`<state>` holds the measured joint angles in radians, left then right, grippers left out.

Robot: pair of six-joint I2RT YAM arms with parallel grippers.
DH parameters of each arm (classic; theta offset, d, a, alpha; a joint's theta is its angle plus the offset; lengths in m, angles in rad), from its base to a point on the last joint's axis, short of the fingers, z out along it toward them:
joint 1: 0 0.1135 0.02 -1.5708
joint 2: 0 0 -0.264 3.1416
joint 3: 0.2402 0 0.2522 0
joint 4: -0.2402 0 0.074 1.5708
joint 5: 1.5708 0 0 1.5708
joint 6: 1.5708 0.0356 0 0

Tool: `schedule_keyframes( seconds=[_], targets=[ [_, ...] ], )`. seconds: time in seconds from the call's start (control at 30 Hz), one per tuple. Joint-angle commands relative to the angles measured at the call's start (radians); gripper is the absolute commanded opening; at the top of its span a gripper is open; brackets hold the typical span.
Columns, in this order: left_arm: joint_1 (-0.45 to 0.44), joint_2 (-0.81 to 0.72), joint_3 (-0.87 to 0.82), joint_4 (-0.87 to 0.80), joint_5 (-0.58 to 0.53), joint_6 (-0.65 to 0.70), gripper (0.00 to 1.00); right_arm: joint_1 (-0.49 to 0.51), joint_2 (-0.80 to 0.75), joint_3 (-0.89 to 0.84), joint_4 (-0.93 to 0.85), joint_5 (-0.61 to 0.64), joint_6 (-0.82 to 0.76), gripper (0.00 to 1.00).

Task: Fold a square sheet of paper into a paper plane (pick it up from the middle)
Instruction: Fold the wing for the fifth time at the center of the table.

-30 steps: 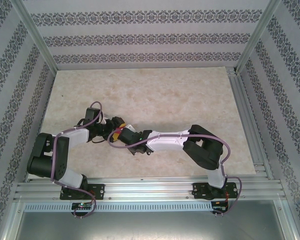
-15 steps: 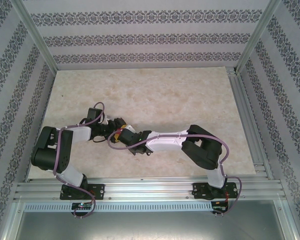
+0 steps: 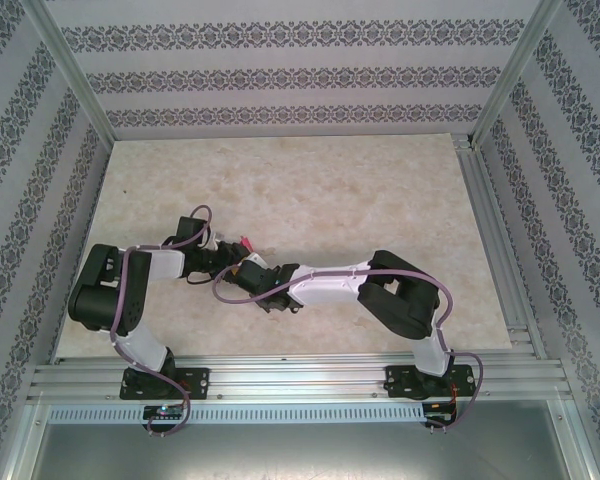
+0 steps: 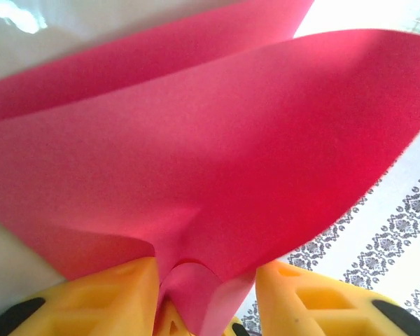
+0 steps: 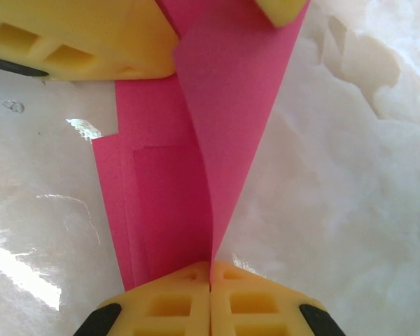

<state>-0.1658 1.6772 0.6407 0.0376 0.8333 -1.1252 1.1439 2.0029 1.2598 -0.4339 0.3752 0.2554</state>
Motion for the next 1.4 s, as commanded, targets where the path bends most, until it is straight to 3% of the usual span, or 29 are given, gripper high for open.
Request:
schedule_keyframes(
  seconds=[0.0, 0.07, 0.47, 0.57, 0.87, 1.2, 1.37],
  targets=[
    [0.003, 0.028, 0.025, -0.016, -0.008, 0.056, 0.38, 0.009, 0.017, 0.023, 0.011, 0.017, -0.019, 0.08],
    [0.003, 0.027, 0.03, -0.039, -0.02, 0.073, 0.34, 0.009, 0.019, 0.026, 0.003, 0.016, -0.015, 0.1],
    [0.003, 0.005, 0.096, -0.209, -0.084, 0.186, 0.28, 0.004, 0.004, 0.046, -0.036, -0.007, -0.024, 0.19],
    [0.003, 0.023, 0.102, -0.209, -0.077, 0.194, 0.17, 0.002, 0.005, 0.054, -0.037, -0.036, -0.035, 0.2],
    [0.003, 0.026, 0.094, -0.23, -0.091, 0.224, 0.1, -0.028, -0.064, 0.022, 0.0, -0.147, 0.003, 0.29],
    [0.003, -0.012, 0.109, -0.245, -0.101, 0.248, 0.03, -0.131, -0.219, -0.141, 0.211, -0.474, 0.158, 0.39],
    [0.005, -0.028, 0.111, -0.257, -0.085, 0.266, 0.02, -0.217, -0.231, -0.244, 0.374, -0.633, 0.328, 0.34]
  ],
)
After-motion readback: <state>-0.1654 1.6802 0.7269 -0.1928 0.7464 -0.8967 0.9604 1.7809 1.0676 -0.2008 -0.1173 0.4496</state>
